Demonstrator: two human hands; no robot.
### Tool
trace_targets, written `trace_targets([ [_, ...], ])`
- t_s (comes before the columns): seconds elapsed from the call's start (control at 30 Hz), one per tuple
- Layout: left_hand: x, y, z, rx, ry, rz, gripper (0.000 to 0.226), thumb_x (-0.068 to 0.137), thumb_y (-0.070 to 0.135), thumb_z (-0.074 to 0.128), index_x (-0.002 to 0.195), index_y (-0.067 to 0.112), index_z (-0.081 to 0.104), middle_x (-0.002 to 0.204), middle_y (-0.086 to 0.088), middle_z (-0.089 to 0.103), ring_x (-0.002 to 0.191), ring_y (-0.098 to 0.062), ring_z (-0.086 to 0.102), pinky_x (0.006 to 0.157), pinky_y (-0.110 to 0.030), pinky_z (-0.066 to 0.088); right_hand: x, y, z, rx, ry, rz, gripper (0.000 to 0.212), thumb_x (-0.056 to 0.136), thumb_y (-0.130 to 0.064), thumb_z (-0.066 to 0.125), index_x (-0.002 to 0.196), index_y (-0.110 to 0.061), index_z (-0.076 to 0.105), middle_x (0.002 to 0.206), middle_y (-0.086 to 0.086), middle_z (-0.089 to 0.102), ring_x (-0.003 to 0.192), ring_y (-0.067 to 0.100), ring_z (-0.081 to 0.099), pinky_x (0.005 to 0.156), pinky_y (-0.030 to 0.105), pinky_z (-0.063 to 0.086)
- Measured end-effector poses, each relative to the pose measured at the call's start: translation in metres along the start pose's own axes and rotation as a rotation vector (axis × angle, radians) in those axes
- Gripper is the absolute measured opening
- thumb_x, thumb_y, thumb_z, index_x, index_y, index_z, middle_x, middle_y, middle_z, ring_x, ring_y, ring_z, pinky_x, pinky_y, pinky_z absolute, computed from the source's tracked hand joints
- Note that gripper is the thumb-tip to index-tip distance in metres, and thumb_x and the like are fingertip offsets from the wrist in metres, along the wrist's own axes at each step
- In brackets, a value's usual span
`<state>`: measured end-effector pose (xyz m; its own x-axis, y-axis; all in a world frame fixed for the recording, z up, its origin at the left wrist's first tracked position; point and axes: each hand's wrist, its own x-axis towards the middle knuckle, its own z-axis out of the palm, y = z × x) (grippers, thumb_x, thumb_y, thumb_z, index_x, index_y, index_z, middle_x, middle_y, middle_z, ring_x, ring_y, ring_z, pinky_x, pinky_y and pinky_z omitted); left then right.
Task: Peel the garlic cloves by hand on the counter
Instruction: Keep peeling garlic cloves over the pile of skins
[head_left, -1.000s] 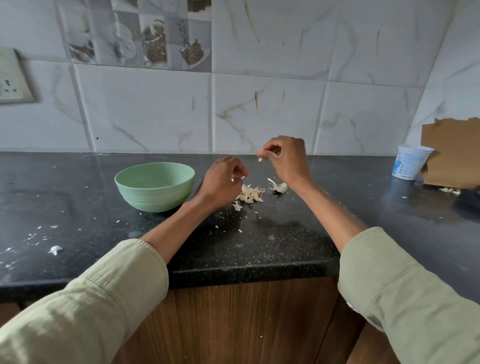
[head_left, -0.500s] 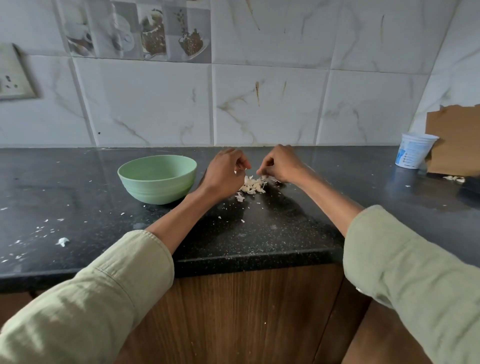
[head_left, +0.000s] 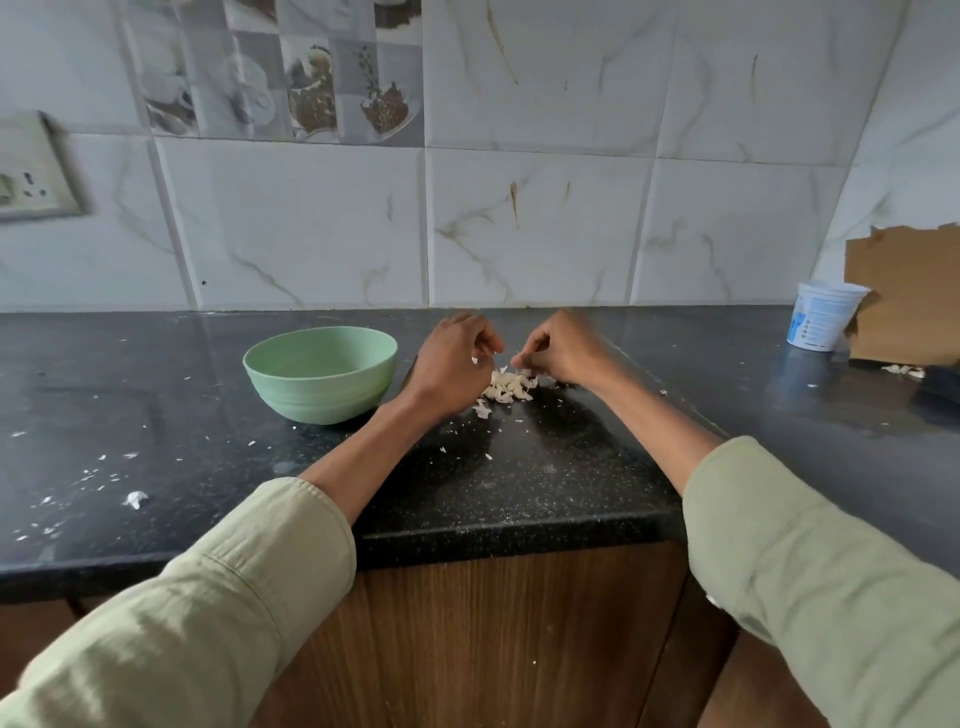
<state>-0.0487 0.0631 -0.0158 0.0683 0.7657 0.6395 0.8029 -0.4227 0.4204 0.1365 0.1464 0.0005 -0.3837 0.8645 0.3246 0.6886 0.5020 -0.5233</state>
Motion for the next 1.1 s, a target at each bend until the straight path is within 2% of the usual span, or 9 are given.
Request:
trace_targets([
  [0.1,0.001,-0.001,0.001,-0.034,0.008,-0.014,0.021,0.088,0.000,0.062,0.098,0.015,0.073,0.095,0.005,0.071,0.090,-0.014,0.066,0.086,-0.040,0.057,-0.001,0.006,0.000,0.111,0.088,-0.052,0.016,0.085,-0.025,0.087,0.083,-0.009,0.082,0.068,-0.006,0.076,0.052,-0.001,0.065,0.054,0.015,0.049],
  [0.2,0.005,-0.001,0.002,-0.121,0.023,-0.073,0.017,0.092,0.006,0.070,0.106,0.015,0.072,0.095,0.005,0.074,0.090,-0.010,0.069,0.084,-0.029,0.057,0.002,0.006,-0.008,0.432,0.171,-0.088,0.017,0.089,-0.026,0.084,0.089,-0.010,0.082,0.081,0.000,0.079,0.071,0.008,0.069,0.070,0.027,0.059],
  [0.3,0.005,0.001,-0.002,-0.293,0.077,-0.150,0.018,0.095,0.015,0.077,0.111,0.015,0.071,0.093,0.001,0.074,0.083,-0.007,0.067,0.073,-0.014,0.051,0.004,-0.005,-0.012,0.739,0.052,-0.085,0.013,0.093,-0.019,0.080,0.101,-0.009,0.081,0.086,0.004,0.075,0.074,0.006,0.065,0.073,0.020,0.058],
  [0.43,0.007,0.002,-0.009,-0.521,0.168,-0.183,0.019,0.094,0.016,0.081,0.108,0.007,0.072,0.091,-0.009,0.078,0.078,-0.016,0.075,0.071,-0.021,0.057,0.001,-0.010,-0.009,0.954,-0.140,-0.103,0.020,0.095,-0.005,0.074,0.114,0.002,0.074,0.100,0.014,0.077,0.086,0.015,0.072,0.080,0.022,0.061],
  [0.53,0.008,0.000,-0.012,-0.621,0.193,-0.198,0.021,0.092,0.014,0.082,0.107,0.003,0.074,0.088,-0.011,0.079,0.075,-0.015,0.074,0.070,-0.019,0.057,-0.001,-0.014,-0.011,0.977,-0.184,-0.127,0.019,0.095,0.000,0.072,0.113,0.000,0.072,0.106,0.018,0.078,0.092,0.019,0.076,0.083,0.025,0.062],
  [0.73,0.007,0.000,-0.015,-0.749,0.155,-0.249,0.023,0.092,0.013,0.081,0.110,0.000,0.077,0.087,-0.005,0.079,0.077,-0.003,0.073,0.069,-0.012,0.052,-0.005,-0.019,-0.012,0.932,-0.187,-0.157,0.022,0.092,0.003,0.074,0.113,-0.001,0.070,0.099,0.016,0.079,0.090,0.022,0.077,0.083,0.027,0.063],
  [0.83,0.006,0.001,-0.016,-0.762,0.144,-0.254,0.023,0.092,0.016,0.082,0.110,0.002,0.078,0.091,-0.009,0.080,0.081,-0.007,0.075,0.070,-0.012,0.052,-0.007,-0.019,-0.013,0.882,-0.175,-0.160,0.027,0.091,0.000,0.077,0.117,0.001,0.068,0.102,0.018,0.079,0.092,0.023,0.077,0.082,0.027,0.062],
  [0.97,0.005,0.002,-0.017,-0.671,0.143,-0.270,0.014,0.093,0.012,0.079,0.107,0.008,0.080,0.082,0.000,0.079,0.075,-0.003,0.071,0.067,-0.012,0.051,-0.007,-0.020,-0.013,0.792,-0.155,-0.146,0.029,0.091,-0.007,0.080,0.117,0.000,0.068,0.104,0.016,0.080,0.091,0.020,0.076,0.080,0.026,0.061],
  [1.1,0.005,0.000,-0.012,-0.379,0.120,-0.316,0.021,0.090,0.012,0.070,0.105,0.023,0.080,0.086,0.003,0.075,0.069,-0.004,0.062,0.061,-0.016,0.048,-0.005,-0.015,-0.013,0.591,-0.093,-0.129,0.028,0.095,-0.017,0.079,0.120,-0.009,0.071,0.101,0.007,0.082,0.086,0.014,0.073,0.075,0.022,0.057],
])
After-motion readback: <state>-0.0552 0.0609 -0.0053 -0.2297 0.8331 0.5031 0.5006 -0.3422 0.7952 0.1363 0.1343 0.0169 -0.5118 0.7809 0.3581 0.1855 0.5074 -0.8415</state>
